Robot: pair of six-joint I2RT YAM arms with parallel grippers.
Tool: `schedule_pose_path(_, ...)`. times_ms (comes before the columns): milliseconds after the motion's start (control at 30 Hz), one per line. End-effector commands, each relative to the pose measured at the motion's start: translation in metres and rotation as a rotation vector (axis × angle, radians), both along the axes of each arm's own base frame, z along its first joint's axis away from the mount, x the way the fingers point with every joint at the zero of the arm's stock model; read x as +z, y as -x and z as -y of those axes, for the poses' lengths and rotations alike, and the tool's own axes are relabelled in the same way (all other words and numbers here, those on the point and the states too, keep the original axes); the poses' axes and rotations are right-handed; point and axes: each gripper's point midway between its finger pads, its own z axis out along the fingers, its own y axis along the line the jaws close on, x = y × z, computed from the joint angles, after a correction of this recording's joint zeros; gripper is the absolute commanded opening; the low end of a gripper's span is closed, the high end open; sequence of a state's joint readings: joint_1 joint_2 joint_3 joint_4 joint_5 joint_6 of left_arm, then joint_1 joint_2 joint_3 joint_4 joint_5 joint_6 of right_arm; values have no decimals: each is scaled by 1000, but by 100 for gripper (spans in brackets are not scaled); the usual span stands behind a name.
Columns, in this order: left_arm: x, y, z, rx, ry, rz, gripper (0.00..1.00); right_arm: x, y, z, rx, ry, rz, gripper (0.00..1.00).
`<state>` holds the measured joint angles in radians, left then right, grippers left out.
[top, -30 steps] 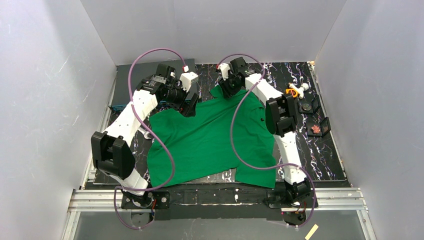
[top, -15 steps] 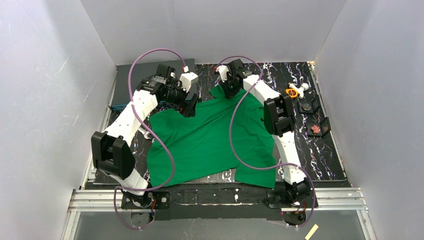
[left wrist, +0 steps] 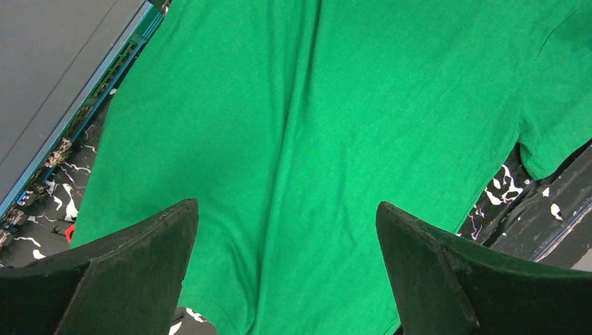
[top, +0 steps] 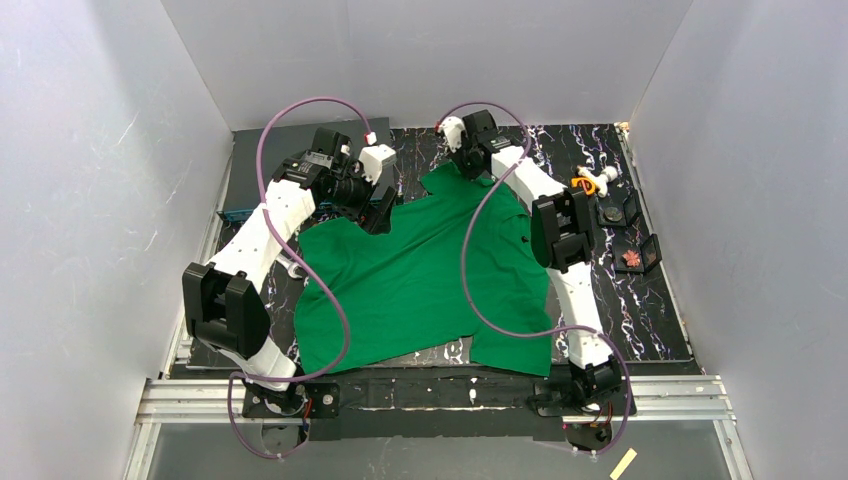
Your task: Remove the brooch from the garment
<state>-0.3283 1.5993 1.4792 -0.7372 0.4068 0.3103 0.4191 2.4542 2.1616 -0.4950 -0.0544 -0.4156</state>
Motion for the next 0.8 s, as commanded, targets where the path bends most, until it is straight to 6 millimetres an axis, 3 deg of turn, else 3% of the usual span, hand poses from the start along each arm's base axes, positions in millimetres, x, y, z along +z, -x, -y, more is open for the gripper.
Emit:
schedule_pose_path(0, 2, 4, -6, 10, 0, 3, 98, 66, -46, 20, -60, 23, 228, 1)
schedule_pose_path(333, -2, -1, -13, 38, -24, -1, 98, 53, -97, 41, -112, 168, 421, 1)
schedule_pose_path(767, -10, 0, -26, 84, -64, -11, 98, 60, -142, 35, -153, 153, 636, 1)
